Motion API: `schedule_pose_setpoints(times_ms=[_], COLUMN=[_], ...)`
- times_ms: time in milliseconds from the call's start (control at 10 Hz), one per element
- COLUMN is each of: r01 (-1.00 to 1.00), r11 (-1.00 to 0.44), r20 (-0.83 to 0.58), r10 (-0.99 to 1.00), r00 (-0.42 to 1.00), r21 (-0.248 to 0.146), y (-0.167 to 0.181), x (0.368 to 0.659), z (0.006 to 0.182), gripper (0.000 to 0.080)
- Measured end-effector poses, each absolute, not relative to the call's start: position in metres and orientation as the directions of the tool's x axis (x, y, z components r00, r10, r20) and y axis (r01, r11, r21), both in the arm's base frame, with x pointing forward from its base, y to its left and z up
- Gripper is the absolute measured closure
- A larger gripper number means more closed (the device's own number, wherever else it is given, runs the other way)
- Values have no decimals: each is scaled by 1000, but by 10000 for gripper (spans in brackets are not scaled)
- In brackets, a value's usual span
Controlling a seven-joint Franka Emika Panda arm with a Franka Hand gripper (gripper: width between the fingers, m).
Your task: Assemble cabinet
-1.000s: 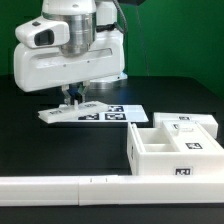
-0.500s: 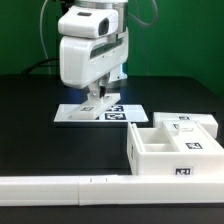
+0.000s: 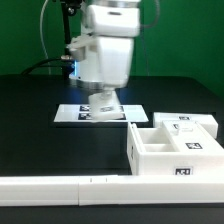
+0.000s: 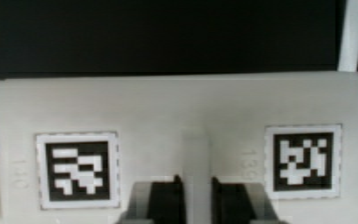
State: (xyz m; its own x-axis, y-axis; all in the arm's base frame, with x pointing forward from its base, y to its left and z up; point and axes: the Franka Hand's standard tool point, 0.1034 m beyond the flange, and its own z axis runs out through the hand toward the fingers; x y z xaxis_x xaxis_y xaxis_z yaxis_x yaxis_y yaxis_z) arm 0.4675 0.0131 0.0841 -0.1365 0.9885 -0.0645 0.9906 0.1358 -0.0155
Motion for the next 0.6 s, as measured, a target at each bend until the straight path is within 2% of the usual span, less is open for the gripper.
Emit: schedule_pose_setpoints(times_ms=[100,400,600], r01=[978,984,992], r11=[210,177,119], r20=[-67,-67,-83], r10=[976,982,990], r00=[-209,-177,-115], r21=[7,0,45], y=[22,16,33], x=[469,467,469], z=[84,82,85], gripper=[737,737,737])
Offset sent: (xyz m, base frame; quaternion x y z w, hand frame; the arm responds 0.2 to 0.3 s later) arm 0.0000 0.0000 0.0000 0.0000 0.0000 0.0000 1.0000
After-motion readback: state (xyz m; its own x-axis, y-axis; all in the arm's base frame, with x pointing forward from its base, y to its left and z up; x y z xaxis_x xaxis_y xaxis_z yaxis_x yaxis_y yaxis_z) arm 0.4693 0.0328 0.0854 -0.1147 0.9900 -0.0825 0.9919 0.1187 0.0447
